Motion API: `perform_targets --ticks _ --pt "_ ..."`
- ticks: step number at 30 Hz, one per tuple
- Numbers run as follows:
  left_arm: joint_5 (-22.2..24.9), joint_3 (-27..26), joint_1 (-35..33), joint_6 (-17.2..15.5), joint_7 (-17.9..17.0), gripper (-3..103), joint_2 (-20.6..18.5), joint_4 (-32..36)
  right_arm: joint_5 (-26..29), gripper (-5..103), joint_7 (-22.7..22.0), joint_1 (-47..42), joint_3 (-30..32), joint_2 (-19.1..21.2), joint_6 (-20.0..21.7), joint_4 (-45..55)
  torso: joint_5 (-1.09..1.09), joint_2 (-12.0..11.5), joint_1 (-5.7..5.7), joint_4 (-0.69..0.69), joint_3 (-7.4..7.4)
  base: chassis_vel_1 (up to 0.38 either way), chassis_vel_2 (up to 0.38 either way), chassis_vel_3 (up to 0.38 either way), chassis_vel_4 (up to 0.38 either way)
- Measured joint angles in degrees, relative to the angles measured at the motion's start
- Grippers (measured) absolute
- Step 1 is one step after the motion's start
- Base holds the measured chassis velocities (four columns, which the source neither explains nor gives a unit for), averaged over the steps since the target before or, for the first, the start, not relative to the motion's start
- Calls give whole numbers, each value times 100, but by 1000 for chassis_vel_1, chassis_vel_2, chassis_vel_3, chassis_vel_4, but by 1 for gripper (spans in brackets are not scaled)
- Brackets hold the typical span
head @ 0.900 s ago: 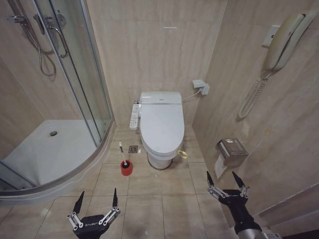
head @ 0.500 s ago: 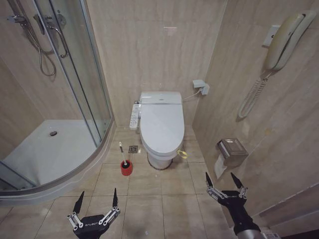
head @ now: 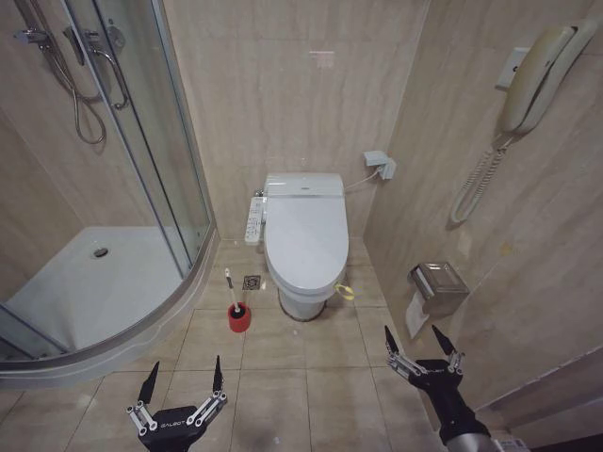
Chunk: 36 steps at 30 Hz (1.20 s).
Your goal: Open the toilet lid, clean the toilet bowl with a toilet brush, close the toilet lid, and flush.
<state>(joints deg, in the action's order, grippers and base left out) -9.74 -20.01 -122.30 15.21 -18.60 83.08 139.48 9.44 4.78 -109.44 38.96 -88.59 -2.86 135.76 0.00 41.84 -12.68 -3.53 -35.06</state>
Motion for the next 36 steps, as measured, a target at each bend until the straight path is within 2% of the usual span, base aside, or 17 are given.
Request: perform_targets --ticks 16,36 --pt "0 0 0 0 0 100 0 0 -146 100 -32 72 21 -22 -101 -141 1 -1 -1 0 -1 -49 54 54 -55" --pt "0 0 0 0 0 100 0 0 -62 100 -78 200 49 30 -97 -278 0 -1 0 0 0 -88 87 87 -86"
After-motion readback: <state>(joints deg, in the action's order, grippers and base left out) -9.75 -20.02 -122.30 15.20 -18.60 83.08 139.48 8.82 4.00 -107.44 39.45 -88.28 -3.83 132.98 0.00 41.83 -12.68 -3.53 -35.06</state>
